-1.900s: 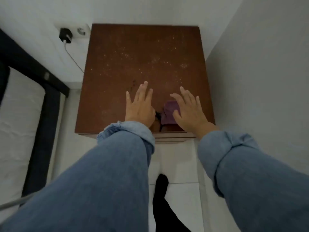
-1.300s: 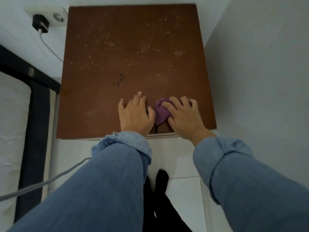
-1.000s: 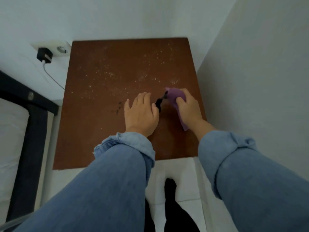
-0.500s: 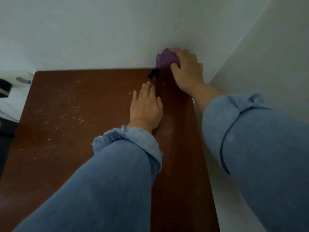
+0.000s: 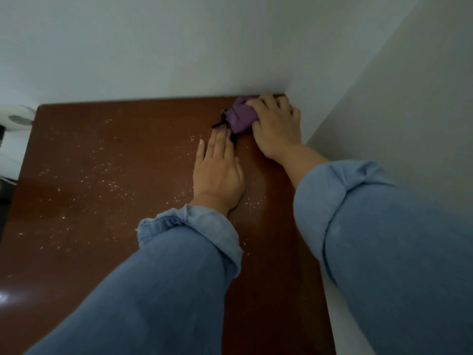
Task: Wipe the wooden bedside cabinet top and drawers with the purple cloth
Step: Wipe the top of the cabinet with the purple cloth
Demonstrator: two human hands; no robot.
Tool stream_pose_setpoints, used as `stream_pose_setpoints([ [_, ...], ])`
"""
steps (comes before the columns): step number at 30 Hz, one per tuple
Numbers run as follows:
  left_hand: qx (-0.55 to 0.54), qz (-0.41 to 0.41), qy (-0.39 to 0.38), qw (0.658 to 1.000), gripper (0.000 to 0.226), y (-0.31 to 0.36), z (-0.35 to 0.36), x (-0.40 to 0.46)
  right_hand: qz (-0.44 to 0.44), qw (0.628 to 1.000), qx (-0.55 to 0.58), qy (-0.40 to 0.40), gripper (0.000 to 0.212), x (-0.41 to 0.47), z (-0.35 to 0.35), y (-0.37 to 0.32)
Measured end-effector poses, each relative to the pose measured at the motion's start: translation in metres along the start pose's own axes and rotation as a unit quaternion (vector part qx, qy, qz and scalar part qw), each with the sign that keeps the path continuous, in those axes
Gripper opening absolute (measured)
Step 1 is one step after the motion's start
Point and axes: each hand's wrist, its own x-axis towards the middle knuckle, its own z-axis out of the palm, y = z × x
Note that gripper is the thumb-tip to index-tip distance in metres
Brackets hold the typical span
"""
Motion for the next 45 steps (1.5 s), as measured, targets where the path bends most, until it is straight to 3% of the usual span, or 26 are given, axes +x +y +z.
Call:
stream_pose_setpoints([
  [9, 0.041, 0.008, -0.073, 0.996, 0.062, 0.003, -0.02, -0.009, 0.003, 1.0, 0.019, -0.018, 0.042, -0.088, -0.006, -0.01],
  [17, 0.047, -0.023, -0.061, 0.997, 0.059, 0.009, -0.01, -0.129, 0.028, 0.995, 0.032, -0.095, 0.048, -0.089, -0.014, -0.014],
  [23, 0.045, -0.016, -0.064, 0.997, 0.059, 0.001, 0.005, -0.146, 0.024, 0.997, 0.034, -0.061, 0.046, -0.121, -0.009, -0.016],
  [38, 0.057, 0.008, -0.072, 0.996, 0.058, 0.005, -0.006, -0.156, 0.091, 0.993, 0.07, -0.032, 0.043, -0.318, -0.017, -0.044],
  [45, 0.052, -0.006, -0.077, 0.996, 0.058, 0.008, -0.015, -0.192, 0.085, 0.993, 0.067, -0.039, 0.042, -0.342, -0.018, -0.044],
])
